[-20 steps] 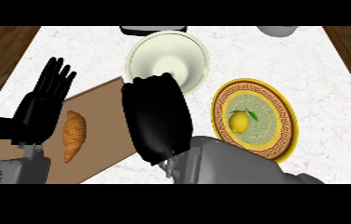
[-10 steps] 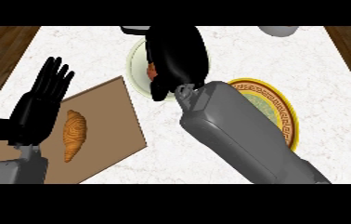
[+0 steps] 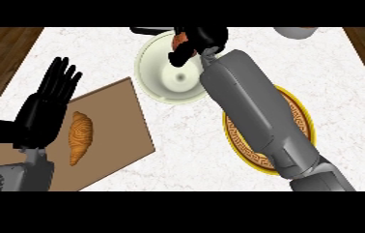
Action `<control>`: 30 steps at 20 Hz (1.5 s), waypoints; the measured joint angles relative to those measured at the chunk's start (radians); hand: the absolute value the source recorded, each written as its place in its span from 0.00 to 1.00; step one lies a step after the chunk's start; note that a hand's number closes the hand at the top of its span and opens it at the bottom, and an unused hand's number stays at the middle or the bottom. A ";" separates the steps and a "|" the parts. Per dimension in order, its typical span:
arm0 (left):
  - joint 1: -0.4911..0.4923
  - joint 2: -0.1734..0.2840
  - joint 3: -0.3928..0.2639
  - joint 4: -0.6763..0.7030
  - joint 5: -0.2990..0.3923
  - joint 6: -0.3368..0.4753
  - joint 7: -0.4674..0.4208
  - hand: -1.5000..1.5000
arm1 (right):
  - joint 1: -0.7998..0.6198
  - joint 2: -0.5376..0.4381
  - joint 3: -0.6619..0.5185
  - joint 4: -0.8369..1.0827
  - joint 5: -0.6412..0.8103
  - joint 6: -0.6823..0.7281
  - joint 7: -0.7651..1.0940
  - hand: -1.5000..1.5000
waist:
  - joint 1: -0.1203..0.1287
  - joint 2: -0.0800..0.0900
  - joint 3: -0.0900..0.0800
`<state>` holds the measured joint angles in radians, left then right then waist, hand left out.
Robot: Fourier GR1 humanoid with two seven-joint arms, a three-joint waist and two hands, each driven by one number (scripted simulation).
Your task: Pick the sweet potato from the plate and place it in the bowl
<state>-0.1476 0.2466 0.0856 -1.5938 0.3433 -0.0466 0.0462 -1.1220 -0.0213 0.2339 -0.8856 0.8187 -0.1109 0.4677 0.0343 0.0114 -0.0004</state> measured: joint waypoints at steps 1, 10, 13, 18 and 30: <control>0.000 0.002 0.002 -0.007 0.003 -0.001 0.007 0.50 | -0.020 0.002 -0.014 0.055 0.002 -0.016 -0.024 1.00 | 0.002 0.000 0.000; -0.025 -0.015 -0.017 -0.006 -0.008 -0.001 0.013 0.50 | -0.117 0.009 -0.109 0.446 -0.013 -0.083 -0.140 1.00 | 0.033 0.016 0.000; -0.032 -0.014 -0.019 -0.006 -0.006 -0.008 0.014 0.50 | -0.132 0.010 -0.151 0.526 -0.054 -0.046 -0.163 0.00 | 0.046 0.021 0.000; -0.047 -0.016 -0.020 0.001 -0.007 -0.012 0.015 0.50 | -0.133 0.002 -0.216 0.590 -0.116 -0.021 -0.309 0.00 | 0.052 0.027 0.001; -0.056 -0.017 -0.015 0.013 -0.010 -0.012 0.015 0.50 | -0.122 -0.046 -0.528 0.551 -0.402 -0.137 -0.583 0.00 | 0.039 0.023 0.002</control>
<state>-0.2040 0.2299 0.0708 -1.5810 0.3336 -0.0589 0.0617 -1.2444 -0.0674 -0.2937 -0.3349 0.4165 -0.2476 -0.1151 0.0732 0.0339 0.0016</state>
